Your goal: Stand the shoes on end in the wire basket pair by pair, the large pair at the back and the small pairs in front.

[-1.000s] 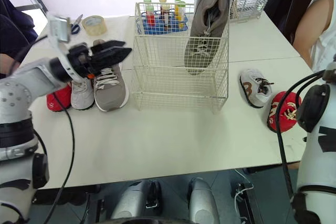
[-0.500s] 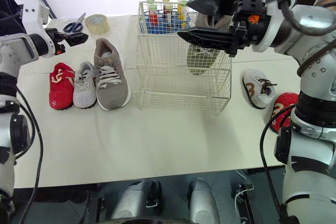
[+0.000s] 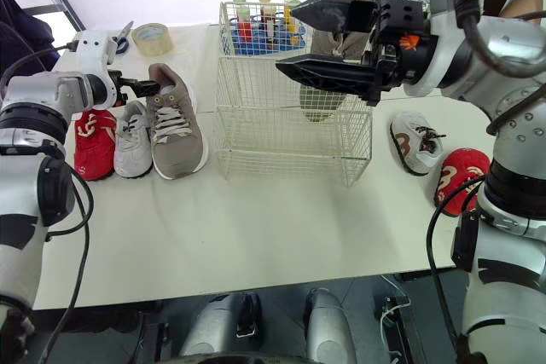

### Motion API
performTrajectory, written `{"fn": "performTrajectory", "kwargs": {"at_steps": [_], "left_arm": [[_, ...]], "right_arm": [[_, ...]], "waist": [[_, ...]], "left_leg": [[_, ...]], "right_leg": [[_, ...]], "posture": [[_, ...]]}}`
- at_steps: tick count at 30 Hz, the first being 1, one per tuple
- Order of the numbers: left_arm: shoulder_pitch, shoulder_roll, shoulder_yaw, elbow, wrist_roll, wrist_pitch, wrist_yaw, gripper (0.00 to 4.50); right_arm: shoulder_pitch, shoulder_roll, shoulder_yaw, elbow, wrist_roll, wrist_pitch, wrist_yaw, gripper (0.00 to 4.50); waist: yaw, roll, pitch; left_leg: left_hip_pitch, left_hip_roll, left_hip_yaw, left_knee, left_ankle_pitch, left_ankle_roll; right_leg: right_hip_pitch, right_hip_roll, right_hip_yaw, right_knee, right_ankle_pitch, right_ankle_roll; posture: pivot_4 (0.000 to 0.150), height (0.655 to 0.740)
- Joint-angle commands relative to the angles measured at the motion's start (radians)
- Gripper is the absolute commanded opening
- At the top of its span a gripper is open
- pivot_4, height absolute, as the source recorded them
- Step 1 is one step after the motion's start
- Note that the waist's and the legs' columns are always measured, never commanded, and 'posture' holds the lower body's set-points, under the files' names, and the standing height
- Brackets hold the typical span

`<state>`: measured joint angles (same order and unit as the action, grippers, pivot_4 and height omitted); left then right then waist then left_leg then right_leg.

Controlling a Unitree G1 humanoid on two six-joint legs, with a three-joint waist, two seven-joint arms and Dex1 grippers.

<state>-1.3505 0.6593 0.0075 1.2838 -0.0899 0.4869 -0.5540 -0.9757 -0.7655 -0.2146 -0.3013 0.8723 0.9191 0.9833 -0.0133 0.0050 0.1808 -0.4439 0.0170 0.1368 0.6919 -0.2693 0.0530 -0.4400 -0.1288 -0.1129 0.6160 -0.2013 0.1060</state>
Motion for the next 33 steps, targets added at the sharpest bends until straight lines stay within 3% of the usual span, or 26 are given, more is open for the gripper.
{"fn": "performTrajectory", "kwargs": {"at_steps": [1, 4, 10, 11, 20, 24, 33], "left_arm": [[-0.015, -0.007, 0.028, 0.027, 0.026, -0.022, 0.038, 4.25], [-0.004, -0.028, 0.045, 0.042, 0.035, -0.031, 0.059, 3.37], [0.004, -0.059, 0.089, 0.057, 0.039, -0.049, 0.102, 0.36], [0.0, -0.062, 0.098, 0.056, 0.035, -0.051, 0.106, 0.04], [-0.116, -0.055, 0.224, 0.019, -0.032, -0.153, 0.136, 0.04], [-0.228, -0.049, 0.3, -0.045, -0.091, -0.284, 0.147, 0.04], [-0.335, -0.171, 0.409, -0.325, -0.24, -0.654, 0.124, 0.04]], "right_arm": [[-0.002, -0.02, -0.035, -0.028, 0.023, -0.029, -0.019, 3.66], [0.001, -0.022, -0.028, -0.026, 0.024, -0.04, -0.025, 3.67], [0.001, -0.028, -0.017, -0.022, 0.021, -0.055, -0.033, 3.67], [0.002, -0.03, -0.016, -0.022, 0.021, -0.055, -0.035, 3.67], [0.011, -0.049, -0.014, -0.022, 0.023, -0.058, -0.048, 3.67], [0.017, -0.052, -0.02, -0.027, 0.031, -0.054, -0.061, 3.67], [0.084, -0.08, -0.069, -0.062, 0.075, -0.023, -0.123, 3.67]], "waist": [[0.0, 0.0, 0.0], [0.001, 0.0, 0.0], [0.0, 0.0, 0.0], [0.0, 0.0, 0.0], [0.004, -0.004, 0.002], [0.003, -0.014, 0.008], [0.005, -0.015, 0.008]], "left_leg": [[0.0, 0.0, 0.0, 0.0, 0.0, 0.0], [0.0, 0.0, 0.0, 0.001, 0.0, 0.0], [0.0, 0.0, 0.0, 0.002, 0.0, 0.001], [0.0, 0.0, 0.0, 0.002, 0.0, 0.001], [-0.001, 0.0, -0.001, 0.004, -0.001, 0.002], [-0.005, 0.001, -0.001, 0.005, -0.001, 0.002], [-0.007, -0.001, 0.001, 0.005, -0.003, 0.006]], "right_leg": [[0.0, 0.0, 0.0, 0.0, 0.0, 0.0], [0.0, -0.001, 0.0, 0.0, 0.0, 0.0], [0.0, -0.001, 0.0, 0.001, 0.0, 0.0], [0.0, -0.001, 0.0, 0.001, 0.0, 0.0], [0.0, -0.002, 0.0, 0.002, 0.0, 0.0], [-0.003, -0.002, 0.0, 0.003, 0.0, 0.0], [-0.002, -0.004, -0.001, 0.0, 0.001, 0.002]], "posture": [[0.15, 0.74], [0.15, 0.74], [0.15, 0.74], [0.15, 0.74], [0.15, 0.74], [0.15, 0.74], [0.15, 0.74]]}}
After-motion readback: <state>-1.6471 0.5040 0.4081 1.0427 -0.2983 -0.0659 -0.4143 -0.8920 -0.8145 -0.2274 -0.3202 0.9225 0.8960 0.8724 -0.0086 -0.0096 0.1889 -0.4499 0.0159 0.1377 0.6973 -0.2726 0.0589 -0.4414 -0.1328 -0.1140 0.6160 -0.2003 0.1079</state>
